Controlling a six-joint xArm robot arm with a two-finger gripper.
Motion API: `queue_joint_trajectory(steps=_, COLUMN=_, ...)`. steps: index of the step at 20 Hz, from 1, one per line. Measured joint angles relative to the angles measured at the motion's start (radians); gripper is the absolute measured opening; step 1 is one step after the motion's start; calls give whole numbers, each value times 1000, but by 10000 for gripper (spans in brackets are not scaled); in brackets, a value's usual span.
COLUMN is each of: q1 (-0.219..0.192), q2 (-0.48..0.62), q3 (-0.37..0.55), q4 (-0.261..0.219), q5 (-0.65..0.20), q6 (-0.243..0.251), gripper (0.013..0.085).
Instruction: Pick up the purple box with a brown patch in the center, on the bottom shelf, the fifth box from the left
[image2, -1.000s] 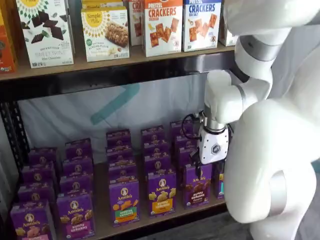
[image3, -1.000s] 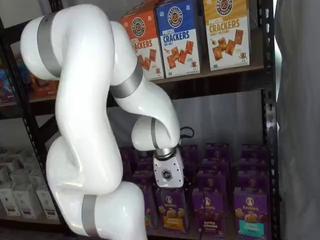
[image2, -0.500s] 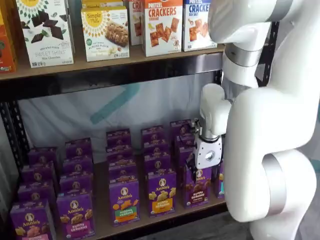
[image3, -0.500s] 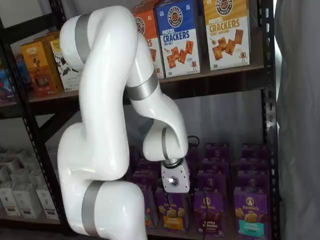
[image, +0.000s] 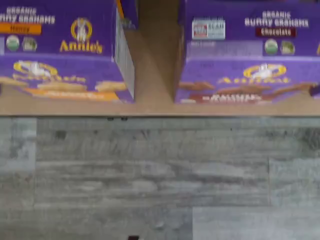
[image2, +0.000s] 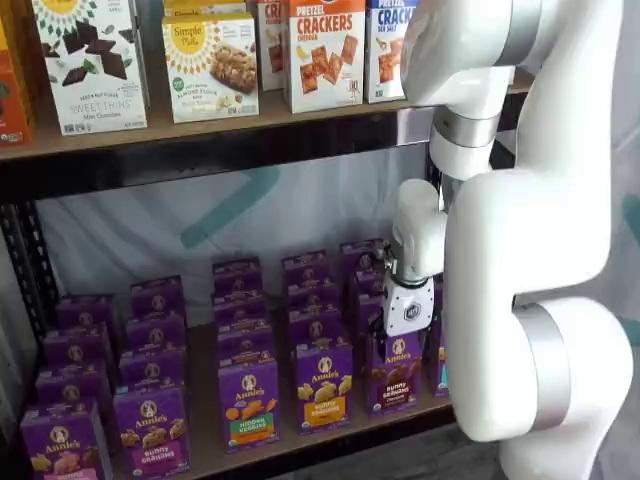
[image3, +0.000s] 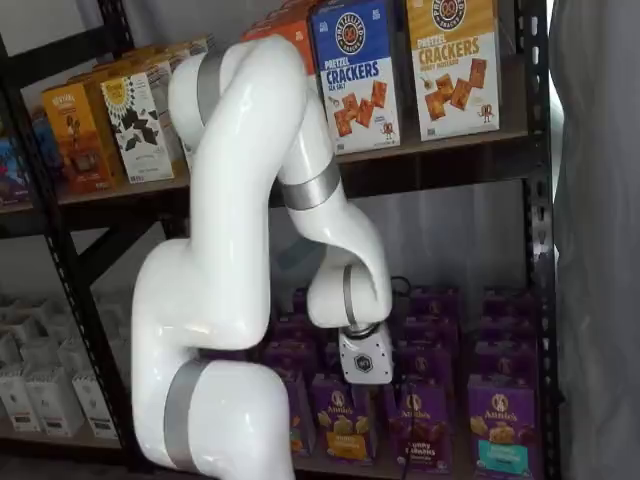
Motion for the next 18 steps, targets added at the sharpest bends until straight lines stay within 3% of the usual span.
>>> queue_joint_trajectory(steps=12, q1=-23, q2=176, q3=-236, q4=63, q5=32, q6=-84, gripper=850)
queue_joint_trajectory(steps=18, q1=-36, q2=260, q3=-342, q4=36, q5=49, q6=-72, gripper=850)
